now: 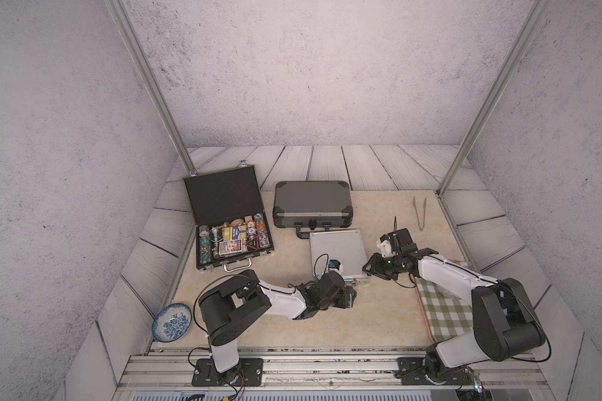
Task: Close the poker set cases
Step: Fasten the fastener on the poker set case.
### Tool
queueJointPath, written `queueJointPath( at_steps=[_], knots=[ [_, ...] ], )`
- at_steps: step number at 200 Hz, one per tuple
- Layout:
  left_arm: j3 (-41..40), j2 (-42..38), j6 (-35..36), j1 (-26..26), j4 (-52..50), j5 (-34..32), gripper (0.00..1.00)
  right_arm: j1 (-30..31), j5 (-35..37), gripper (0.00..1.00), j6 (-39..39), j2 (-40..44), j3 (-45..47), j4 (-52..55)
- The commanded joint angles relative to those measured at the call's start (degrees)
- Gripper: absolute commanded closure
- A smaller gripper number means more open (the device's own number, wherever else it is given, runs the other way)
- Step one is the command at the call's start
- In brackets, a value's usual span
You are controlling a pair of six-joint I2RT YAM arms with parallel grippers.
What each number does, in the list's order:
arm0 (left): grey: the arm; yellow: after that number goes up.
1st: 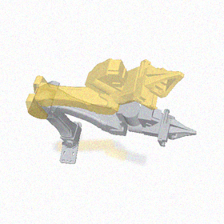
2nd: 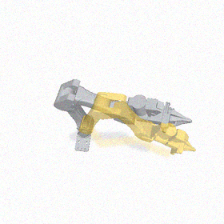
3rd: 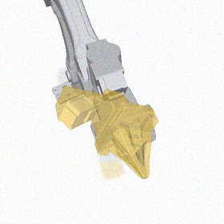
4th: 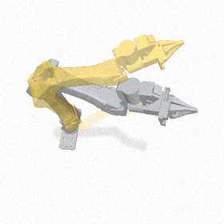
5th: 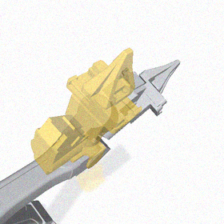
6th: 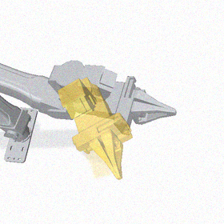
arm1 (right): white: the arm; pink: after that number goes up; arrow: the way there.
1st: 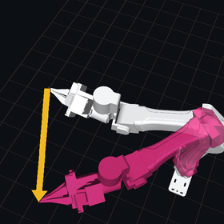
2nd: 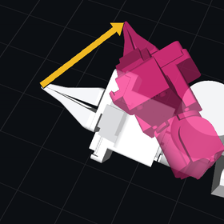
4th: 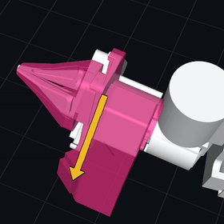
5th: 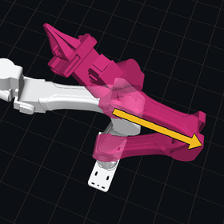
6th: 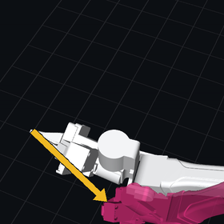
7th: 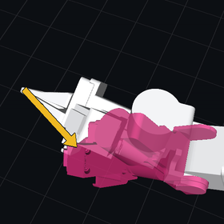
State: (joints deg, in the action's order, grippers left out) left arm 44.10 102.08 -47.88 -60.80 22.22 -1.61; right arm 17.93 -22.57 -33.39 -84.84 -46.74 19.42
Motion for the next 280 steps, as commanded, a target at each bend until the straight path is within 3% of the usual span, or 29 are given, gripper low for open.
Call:
queueJointPath(
  at_steps=[1,37,148,280],
  knots=[
    [2.37,-1.62,1.88,1.01,-6.50,-15.96,0.30,0.21,1.65,0.64,0.74,-0.42,2.58,5.29],
    [8.24,1.63,3.00,0.24,-15.11,-20.76,0.29,0.30,1.39,0.64,0.40,-0.75,2.36,4.81],
    [12.64,6.26,0.83,0.15,-18.54,-17.18,0.28,0.25,0.76,0.64,0.29,-0.75,2.88,3.96],
    [3.37,3.82,-6.37,1.39,1.43,-11.12,0.30,0.25,0.61,0.64,0.70,-0.46,3.68,3.87]
  ],
)
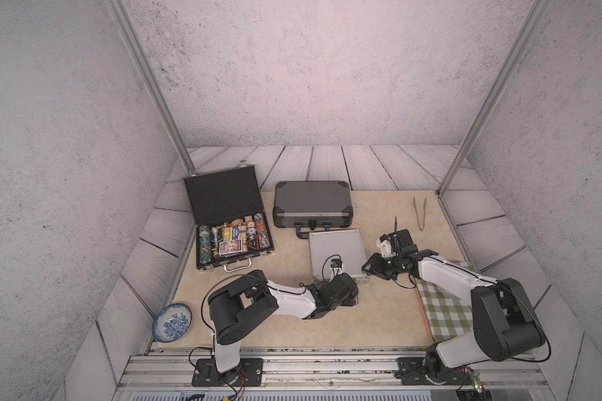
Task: Close the poker set cases
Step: Fasten the fastener on the poker set case.
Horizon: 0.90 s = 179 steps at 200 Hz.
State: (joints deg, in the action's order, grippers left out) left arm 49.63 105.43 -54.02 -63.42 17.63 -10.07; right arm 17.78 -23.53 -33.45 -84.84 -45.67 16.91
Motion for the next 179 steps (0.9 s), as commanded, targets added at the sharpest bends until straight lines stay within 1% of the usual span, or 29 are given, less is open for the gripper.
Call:
queueJointPath(
  at_steps=[1,64,114,137,179],
  knots=[
    [-2.25,0.39,-0.31,4.05,6.19,-2.63,0.30,0.45,1.56,0.64,0.80,-0.48,2.61,6.38],
    [-7.95,-2.76,-3.41,5.15,15.86,-1.14,0.32,0.34,1.73,0.64,0.83,-0.79,2.52,6.30],
    [-9.36,-3.97,-4.25,5.38,18.29,-0.88,0.32,0.37,1.95,0.64,0.73,-0.78,2.78,6.25],
    [-10.23,-4.09,-4.37,5.50,20.98,-0.75,0.33,0.39,1.91,0.64,0.67,-1.01,2.69,6.21],
    [-10.19,-4.03,-4.37,5.56,21.34,-0.76,0.33,0.34,1.96,0.64,0.81,-1.20,2.52,6.22]
  ],
)
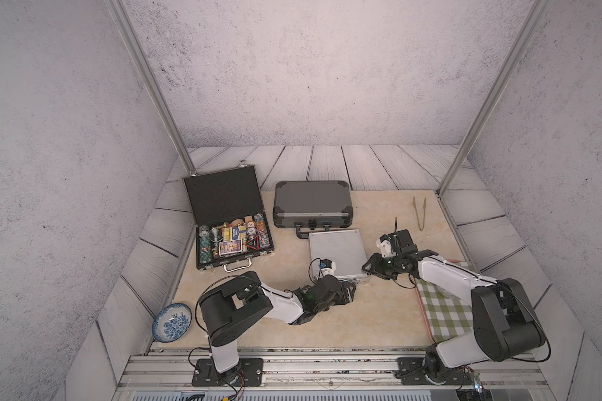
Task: Close the poker set cases
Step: Fasten the fastener on the poker set case.
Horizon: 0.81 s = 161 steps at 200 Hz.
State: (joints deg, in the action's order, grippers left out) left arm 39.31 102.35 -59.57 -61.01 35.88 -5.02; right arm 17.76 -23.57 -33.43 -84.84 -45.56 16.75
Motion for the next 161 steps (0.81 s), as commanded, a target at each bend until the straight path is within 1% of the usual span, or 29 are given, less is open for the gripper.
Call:
queueJointPath(
  at_steps=[1,15,35,93,134,161],
  knots=[
    [0.14,-0.85,1.11,3.17,3.12,-5.76,0.33,0.44,2.02,0.64,0.81,-1.25,2.41,6.37],
    [-0.09,0.09,0.14,3.36,5.14,-5.07,0.33,0.40,1.96,0.64,0.75,-1.36,2.32,6.35],
    [-0.55,0.80,0.52,3.39,8.63,-4.13,0.33,0.41,1.95,0.64,0.91,-1.42,2.41,6.45],
    [-0.63,-0.11,0.06,3.45,8.33,-4.91,0.33,0.43,1.86,0.64,0.91,-1.82,2.49,6.21],
    [-2.43,-2.72,-0.59,3.49,9.37,-6.62,0.33,0.44,1.86,0.64,0.85,-1.89,3.02,5.63],
    [-2.48,-3.18,-0.62,3.53,10.40,-6.24,0.33,0.48,1.69,0.64,0.56,-2.07,3.20,5.30]
  ],
)
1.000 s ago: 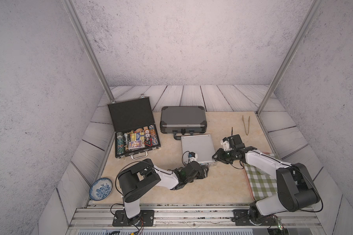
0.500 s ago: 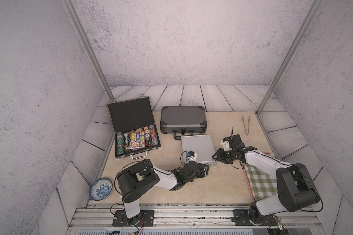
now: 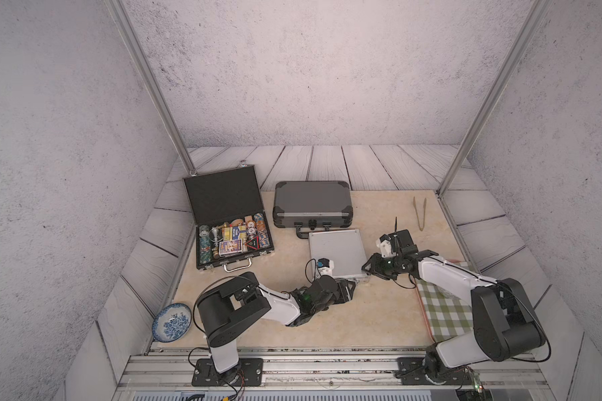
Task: Close the poker set cases
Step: Fasten the fastener on the poker set case.
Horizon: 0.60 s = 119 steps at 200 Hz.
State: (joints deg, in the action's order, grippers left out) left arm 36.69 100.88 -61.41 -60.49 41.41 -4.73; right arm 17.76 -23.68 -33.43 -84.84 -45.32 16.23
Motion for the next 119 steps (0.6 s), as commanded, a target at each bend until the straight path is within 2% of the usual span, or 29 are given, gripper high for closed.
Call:
queueJointPath(
  at_steps=[1,119],
  knots=[
    [0.14,-1.68,1.21,3.01,4.93,-6.52,0.33,0.46,1.80,0.64,0.52,-2.08,2.96,5.83],
    [1.29,-2.14,-1.72,3.16,6.79,-3.15,0.33,0.41,1.78,0.64,0.39,-1.72,3.25,5.65]
  ],
)
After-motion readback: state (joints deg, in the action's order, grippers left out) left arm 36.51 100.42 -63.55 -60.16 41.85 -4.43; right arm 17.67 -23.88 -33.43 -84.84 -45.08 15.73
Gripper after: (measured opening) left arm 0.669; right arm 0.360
